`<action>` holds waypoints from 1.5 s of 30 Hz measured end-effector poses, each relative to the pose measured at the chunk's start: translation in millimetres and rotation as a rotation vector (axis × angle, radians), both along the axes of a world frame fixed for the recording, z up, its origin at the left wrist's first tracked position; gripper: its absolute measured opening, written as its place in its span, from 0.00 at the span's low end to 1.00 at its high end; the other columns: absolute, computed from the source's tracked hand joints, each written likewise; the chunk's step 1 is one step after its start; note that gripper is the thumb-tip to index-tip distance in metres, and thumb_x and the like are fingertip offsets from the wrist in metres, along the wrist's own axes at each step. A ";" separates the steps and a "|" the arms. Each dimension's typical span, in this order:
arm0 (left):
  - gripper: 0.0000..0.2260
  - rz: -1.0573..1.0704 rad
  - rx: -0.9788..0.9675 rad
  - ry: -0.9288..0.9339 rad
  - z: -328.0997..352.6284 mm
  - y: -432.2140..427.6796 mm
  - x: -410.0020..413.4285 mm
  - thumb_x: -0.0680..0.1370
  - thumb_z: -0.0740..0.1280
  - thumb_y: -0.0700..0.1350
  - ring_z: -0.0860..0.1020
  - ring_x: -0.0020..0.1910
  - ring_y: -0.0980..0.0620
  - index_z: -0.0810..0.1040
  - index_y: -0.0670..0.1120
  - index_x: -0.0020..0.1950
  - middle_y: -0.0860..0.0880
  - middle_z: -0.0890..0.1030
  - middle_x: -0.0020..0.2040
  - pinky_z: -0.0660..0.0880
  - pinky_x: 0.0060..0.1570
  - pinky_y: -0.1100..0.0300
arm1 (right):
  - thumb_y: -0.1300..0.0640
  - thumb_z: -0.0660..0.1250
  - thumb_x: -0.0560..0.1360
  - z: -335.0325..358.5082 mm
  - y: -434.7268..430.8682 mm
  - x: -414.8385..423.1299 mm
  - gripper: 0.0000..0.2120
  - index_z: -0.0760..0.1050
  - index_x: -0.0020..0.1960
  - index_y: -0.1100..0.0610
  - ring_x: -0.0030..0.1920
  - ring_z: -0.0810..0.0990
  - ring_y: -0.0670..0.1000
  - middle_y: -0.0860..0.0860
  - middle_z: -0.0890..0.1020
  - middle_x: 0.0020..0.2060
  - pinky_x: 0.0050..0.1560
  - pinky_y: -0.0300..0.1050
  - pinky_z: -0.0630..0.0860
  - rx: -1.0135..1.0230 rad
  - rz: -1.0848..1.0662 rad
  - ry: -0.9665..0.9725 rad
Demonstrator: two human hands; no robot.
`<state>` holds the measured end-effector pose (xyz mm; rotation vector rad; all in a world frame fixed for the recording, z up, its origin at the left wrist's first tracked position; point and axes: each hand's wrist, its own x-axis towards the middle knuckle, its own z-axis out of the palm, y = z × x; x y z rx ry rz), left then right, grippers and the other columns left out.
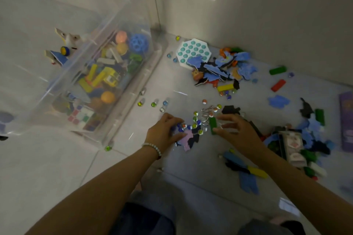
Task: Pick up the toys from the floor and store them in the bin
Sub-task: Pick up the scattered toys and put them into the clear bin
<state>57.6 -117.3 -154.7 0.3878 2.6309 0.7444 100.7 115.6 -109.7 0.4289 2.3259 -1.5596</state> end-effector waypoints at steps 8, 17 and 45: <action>0.15 -0.036 -0.003 0.043 -6.4 4.1 -4.3 0.74 0.65 0.55 0.74 0.51 0.52 0.74 0.51 0.58 0.50 0.71 0.58 0.71 0.51 0.63 | 0.58 0.69 0.73 -4.2 10.2 12.8 0.15 0.73 0.60 0.57 0.53 0.77 0.49 0.49 0.76 0.56 0.44 0.29 0.73 0.001 -0.010 -0.015; 0.13 -0.068 -0.057 -0.025 -6.3 4.8 -17.4 0.78 0.60 0.53 0.70 0.45 0.54 0.72 0.45 0.55 0.46 0.75 0.52 0.66 0.47 0.65 | 0.57 0.67 0.75 -8.5 8.5 10.4 0.10 0.74 0.56 0.55 0.49 0.75 0.40 0.48 0.77 0.52 0.44 0.28 0.72 0.015 -0.016 0.003; 0.15 0.967 0.958 -1.004 23.0 -88.9 54.6 0.80 0.51 0.41 0.69 0.23 0.55 0.70 0.42 0.36 0.48 0.72 0.31 0.69 0.26 0.66 | 0.52 0.75 0.67 -28.9 -122.6 55.7 0.23 0.72 0.59 0.50 0.49 0.73 0.42 0.46 0.71 0.56 0.43 0.28 0.74 -0.056 0.389 -0.127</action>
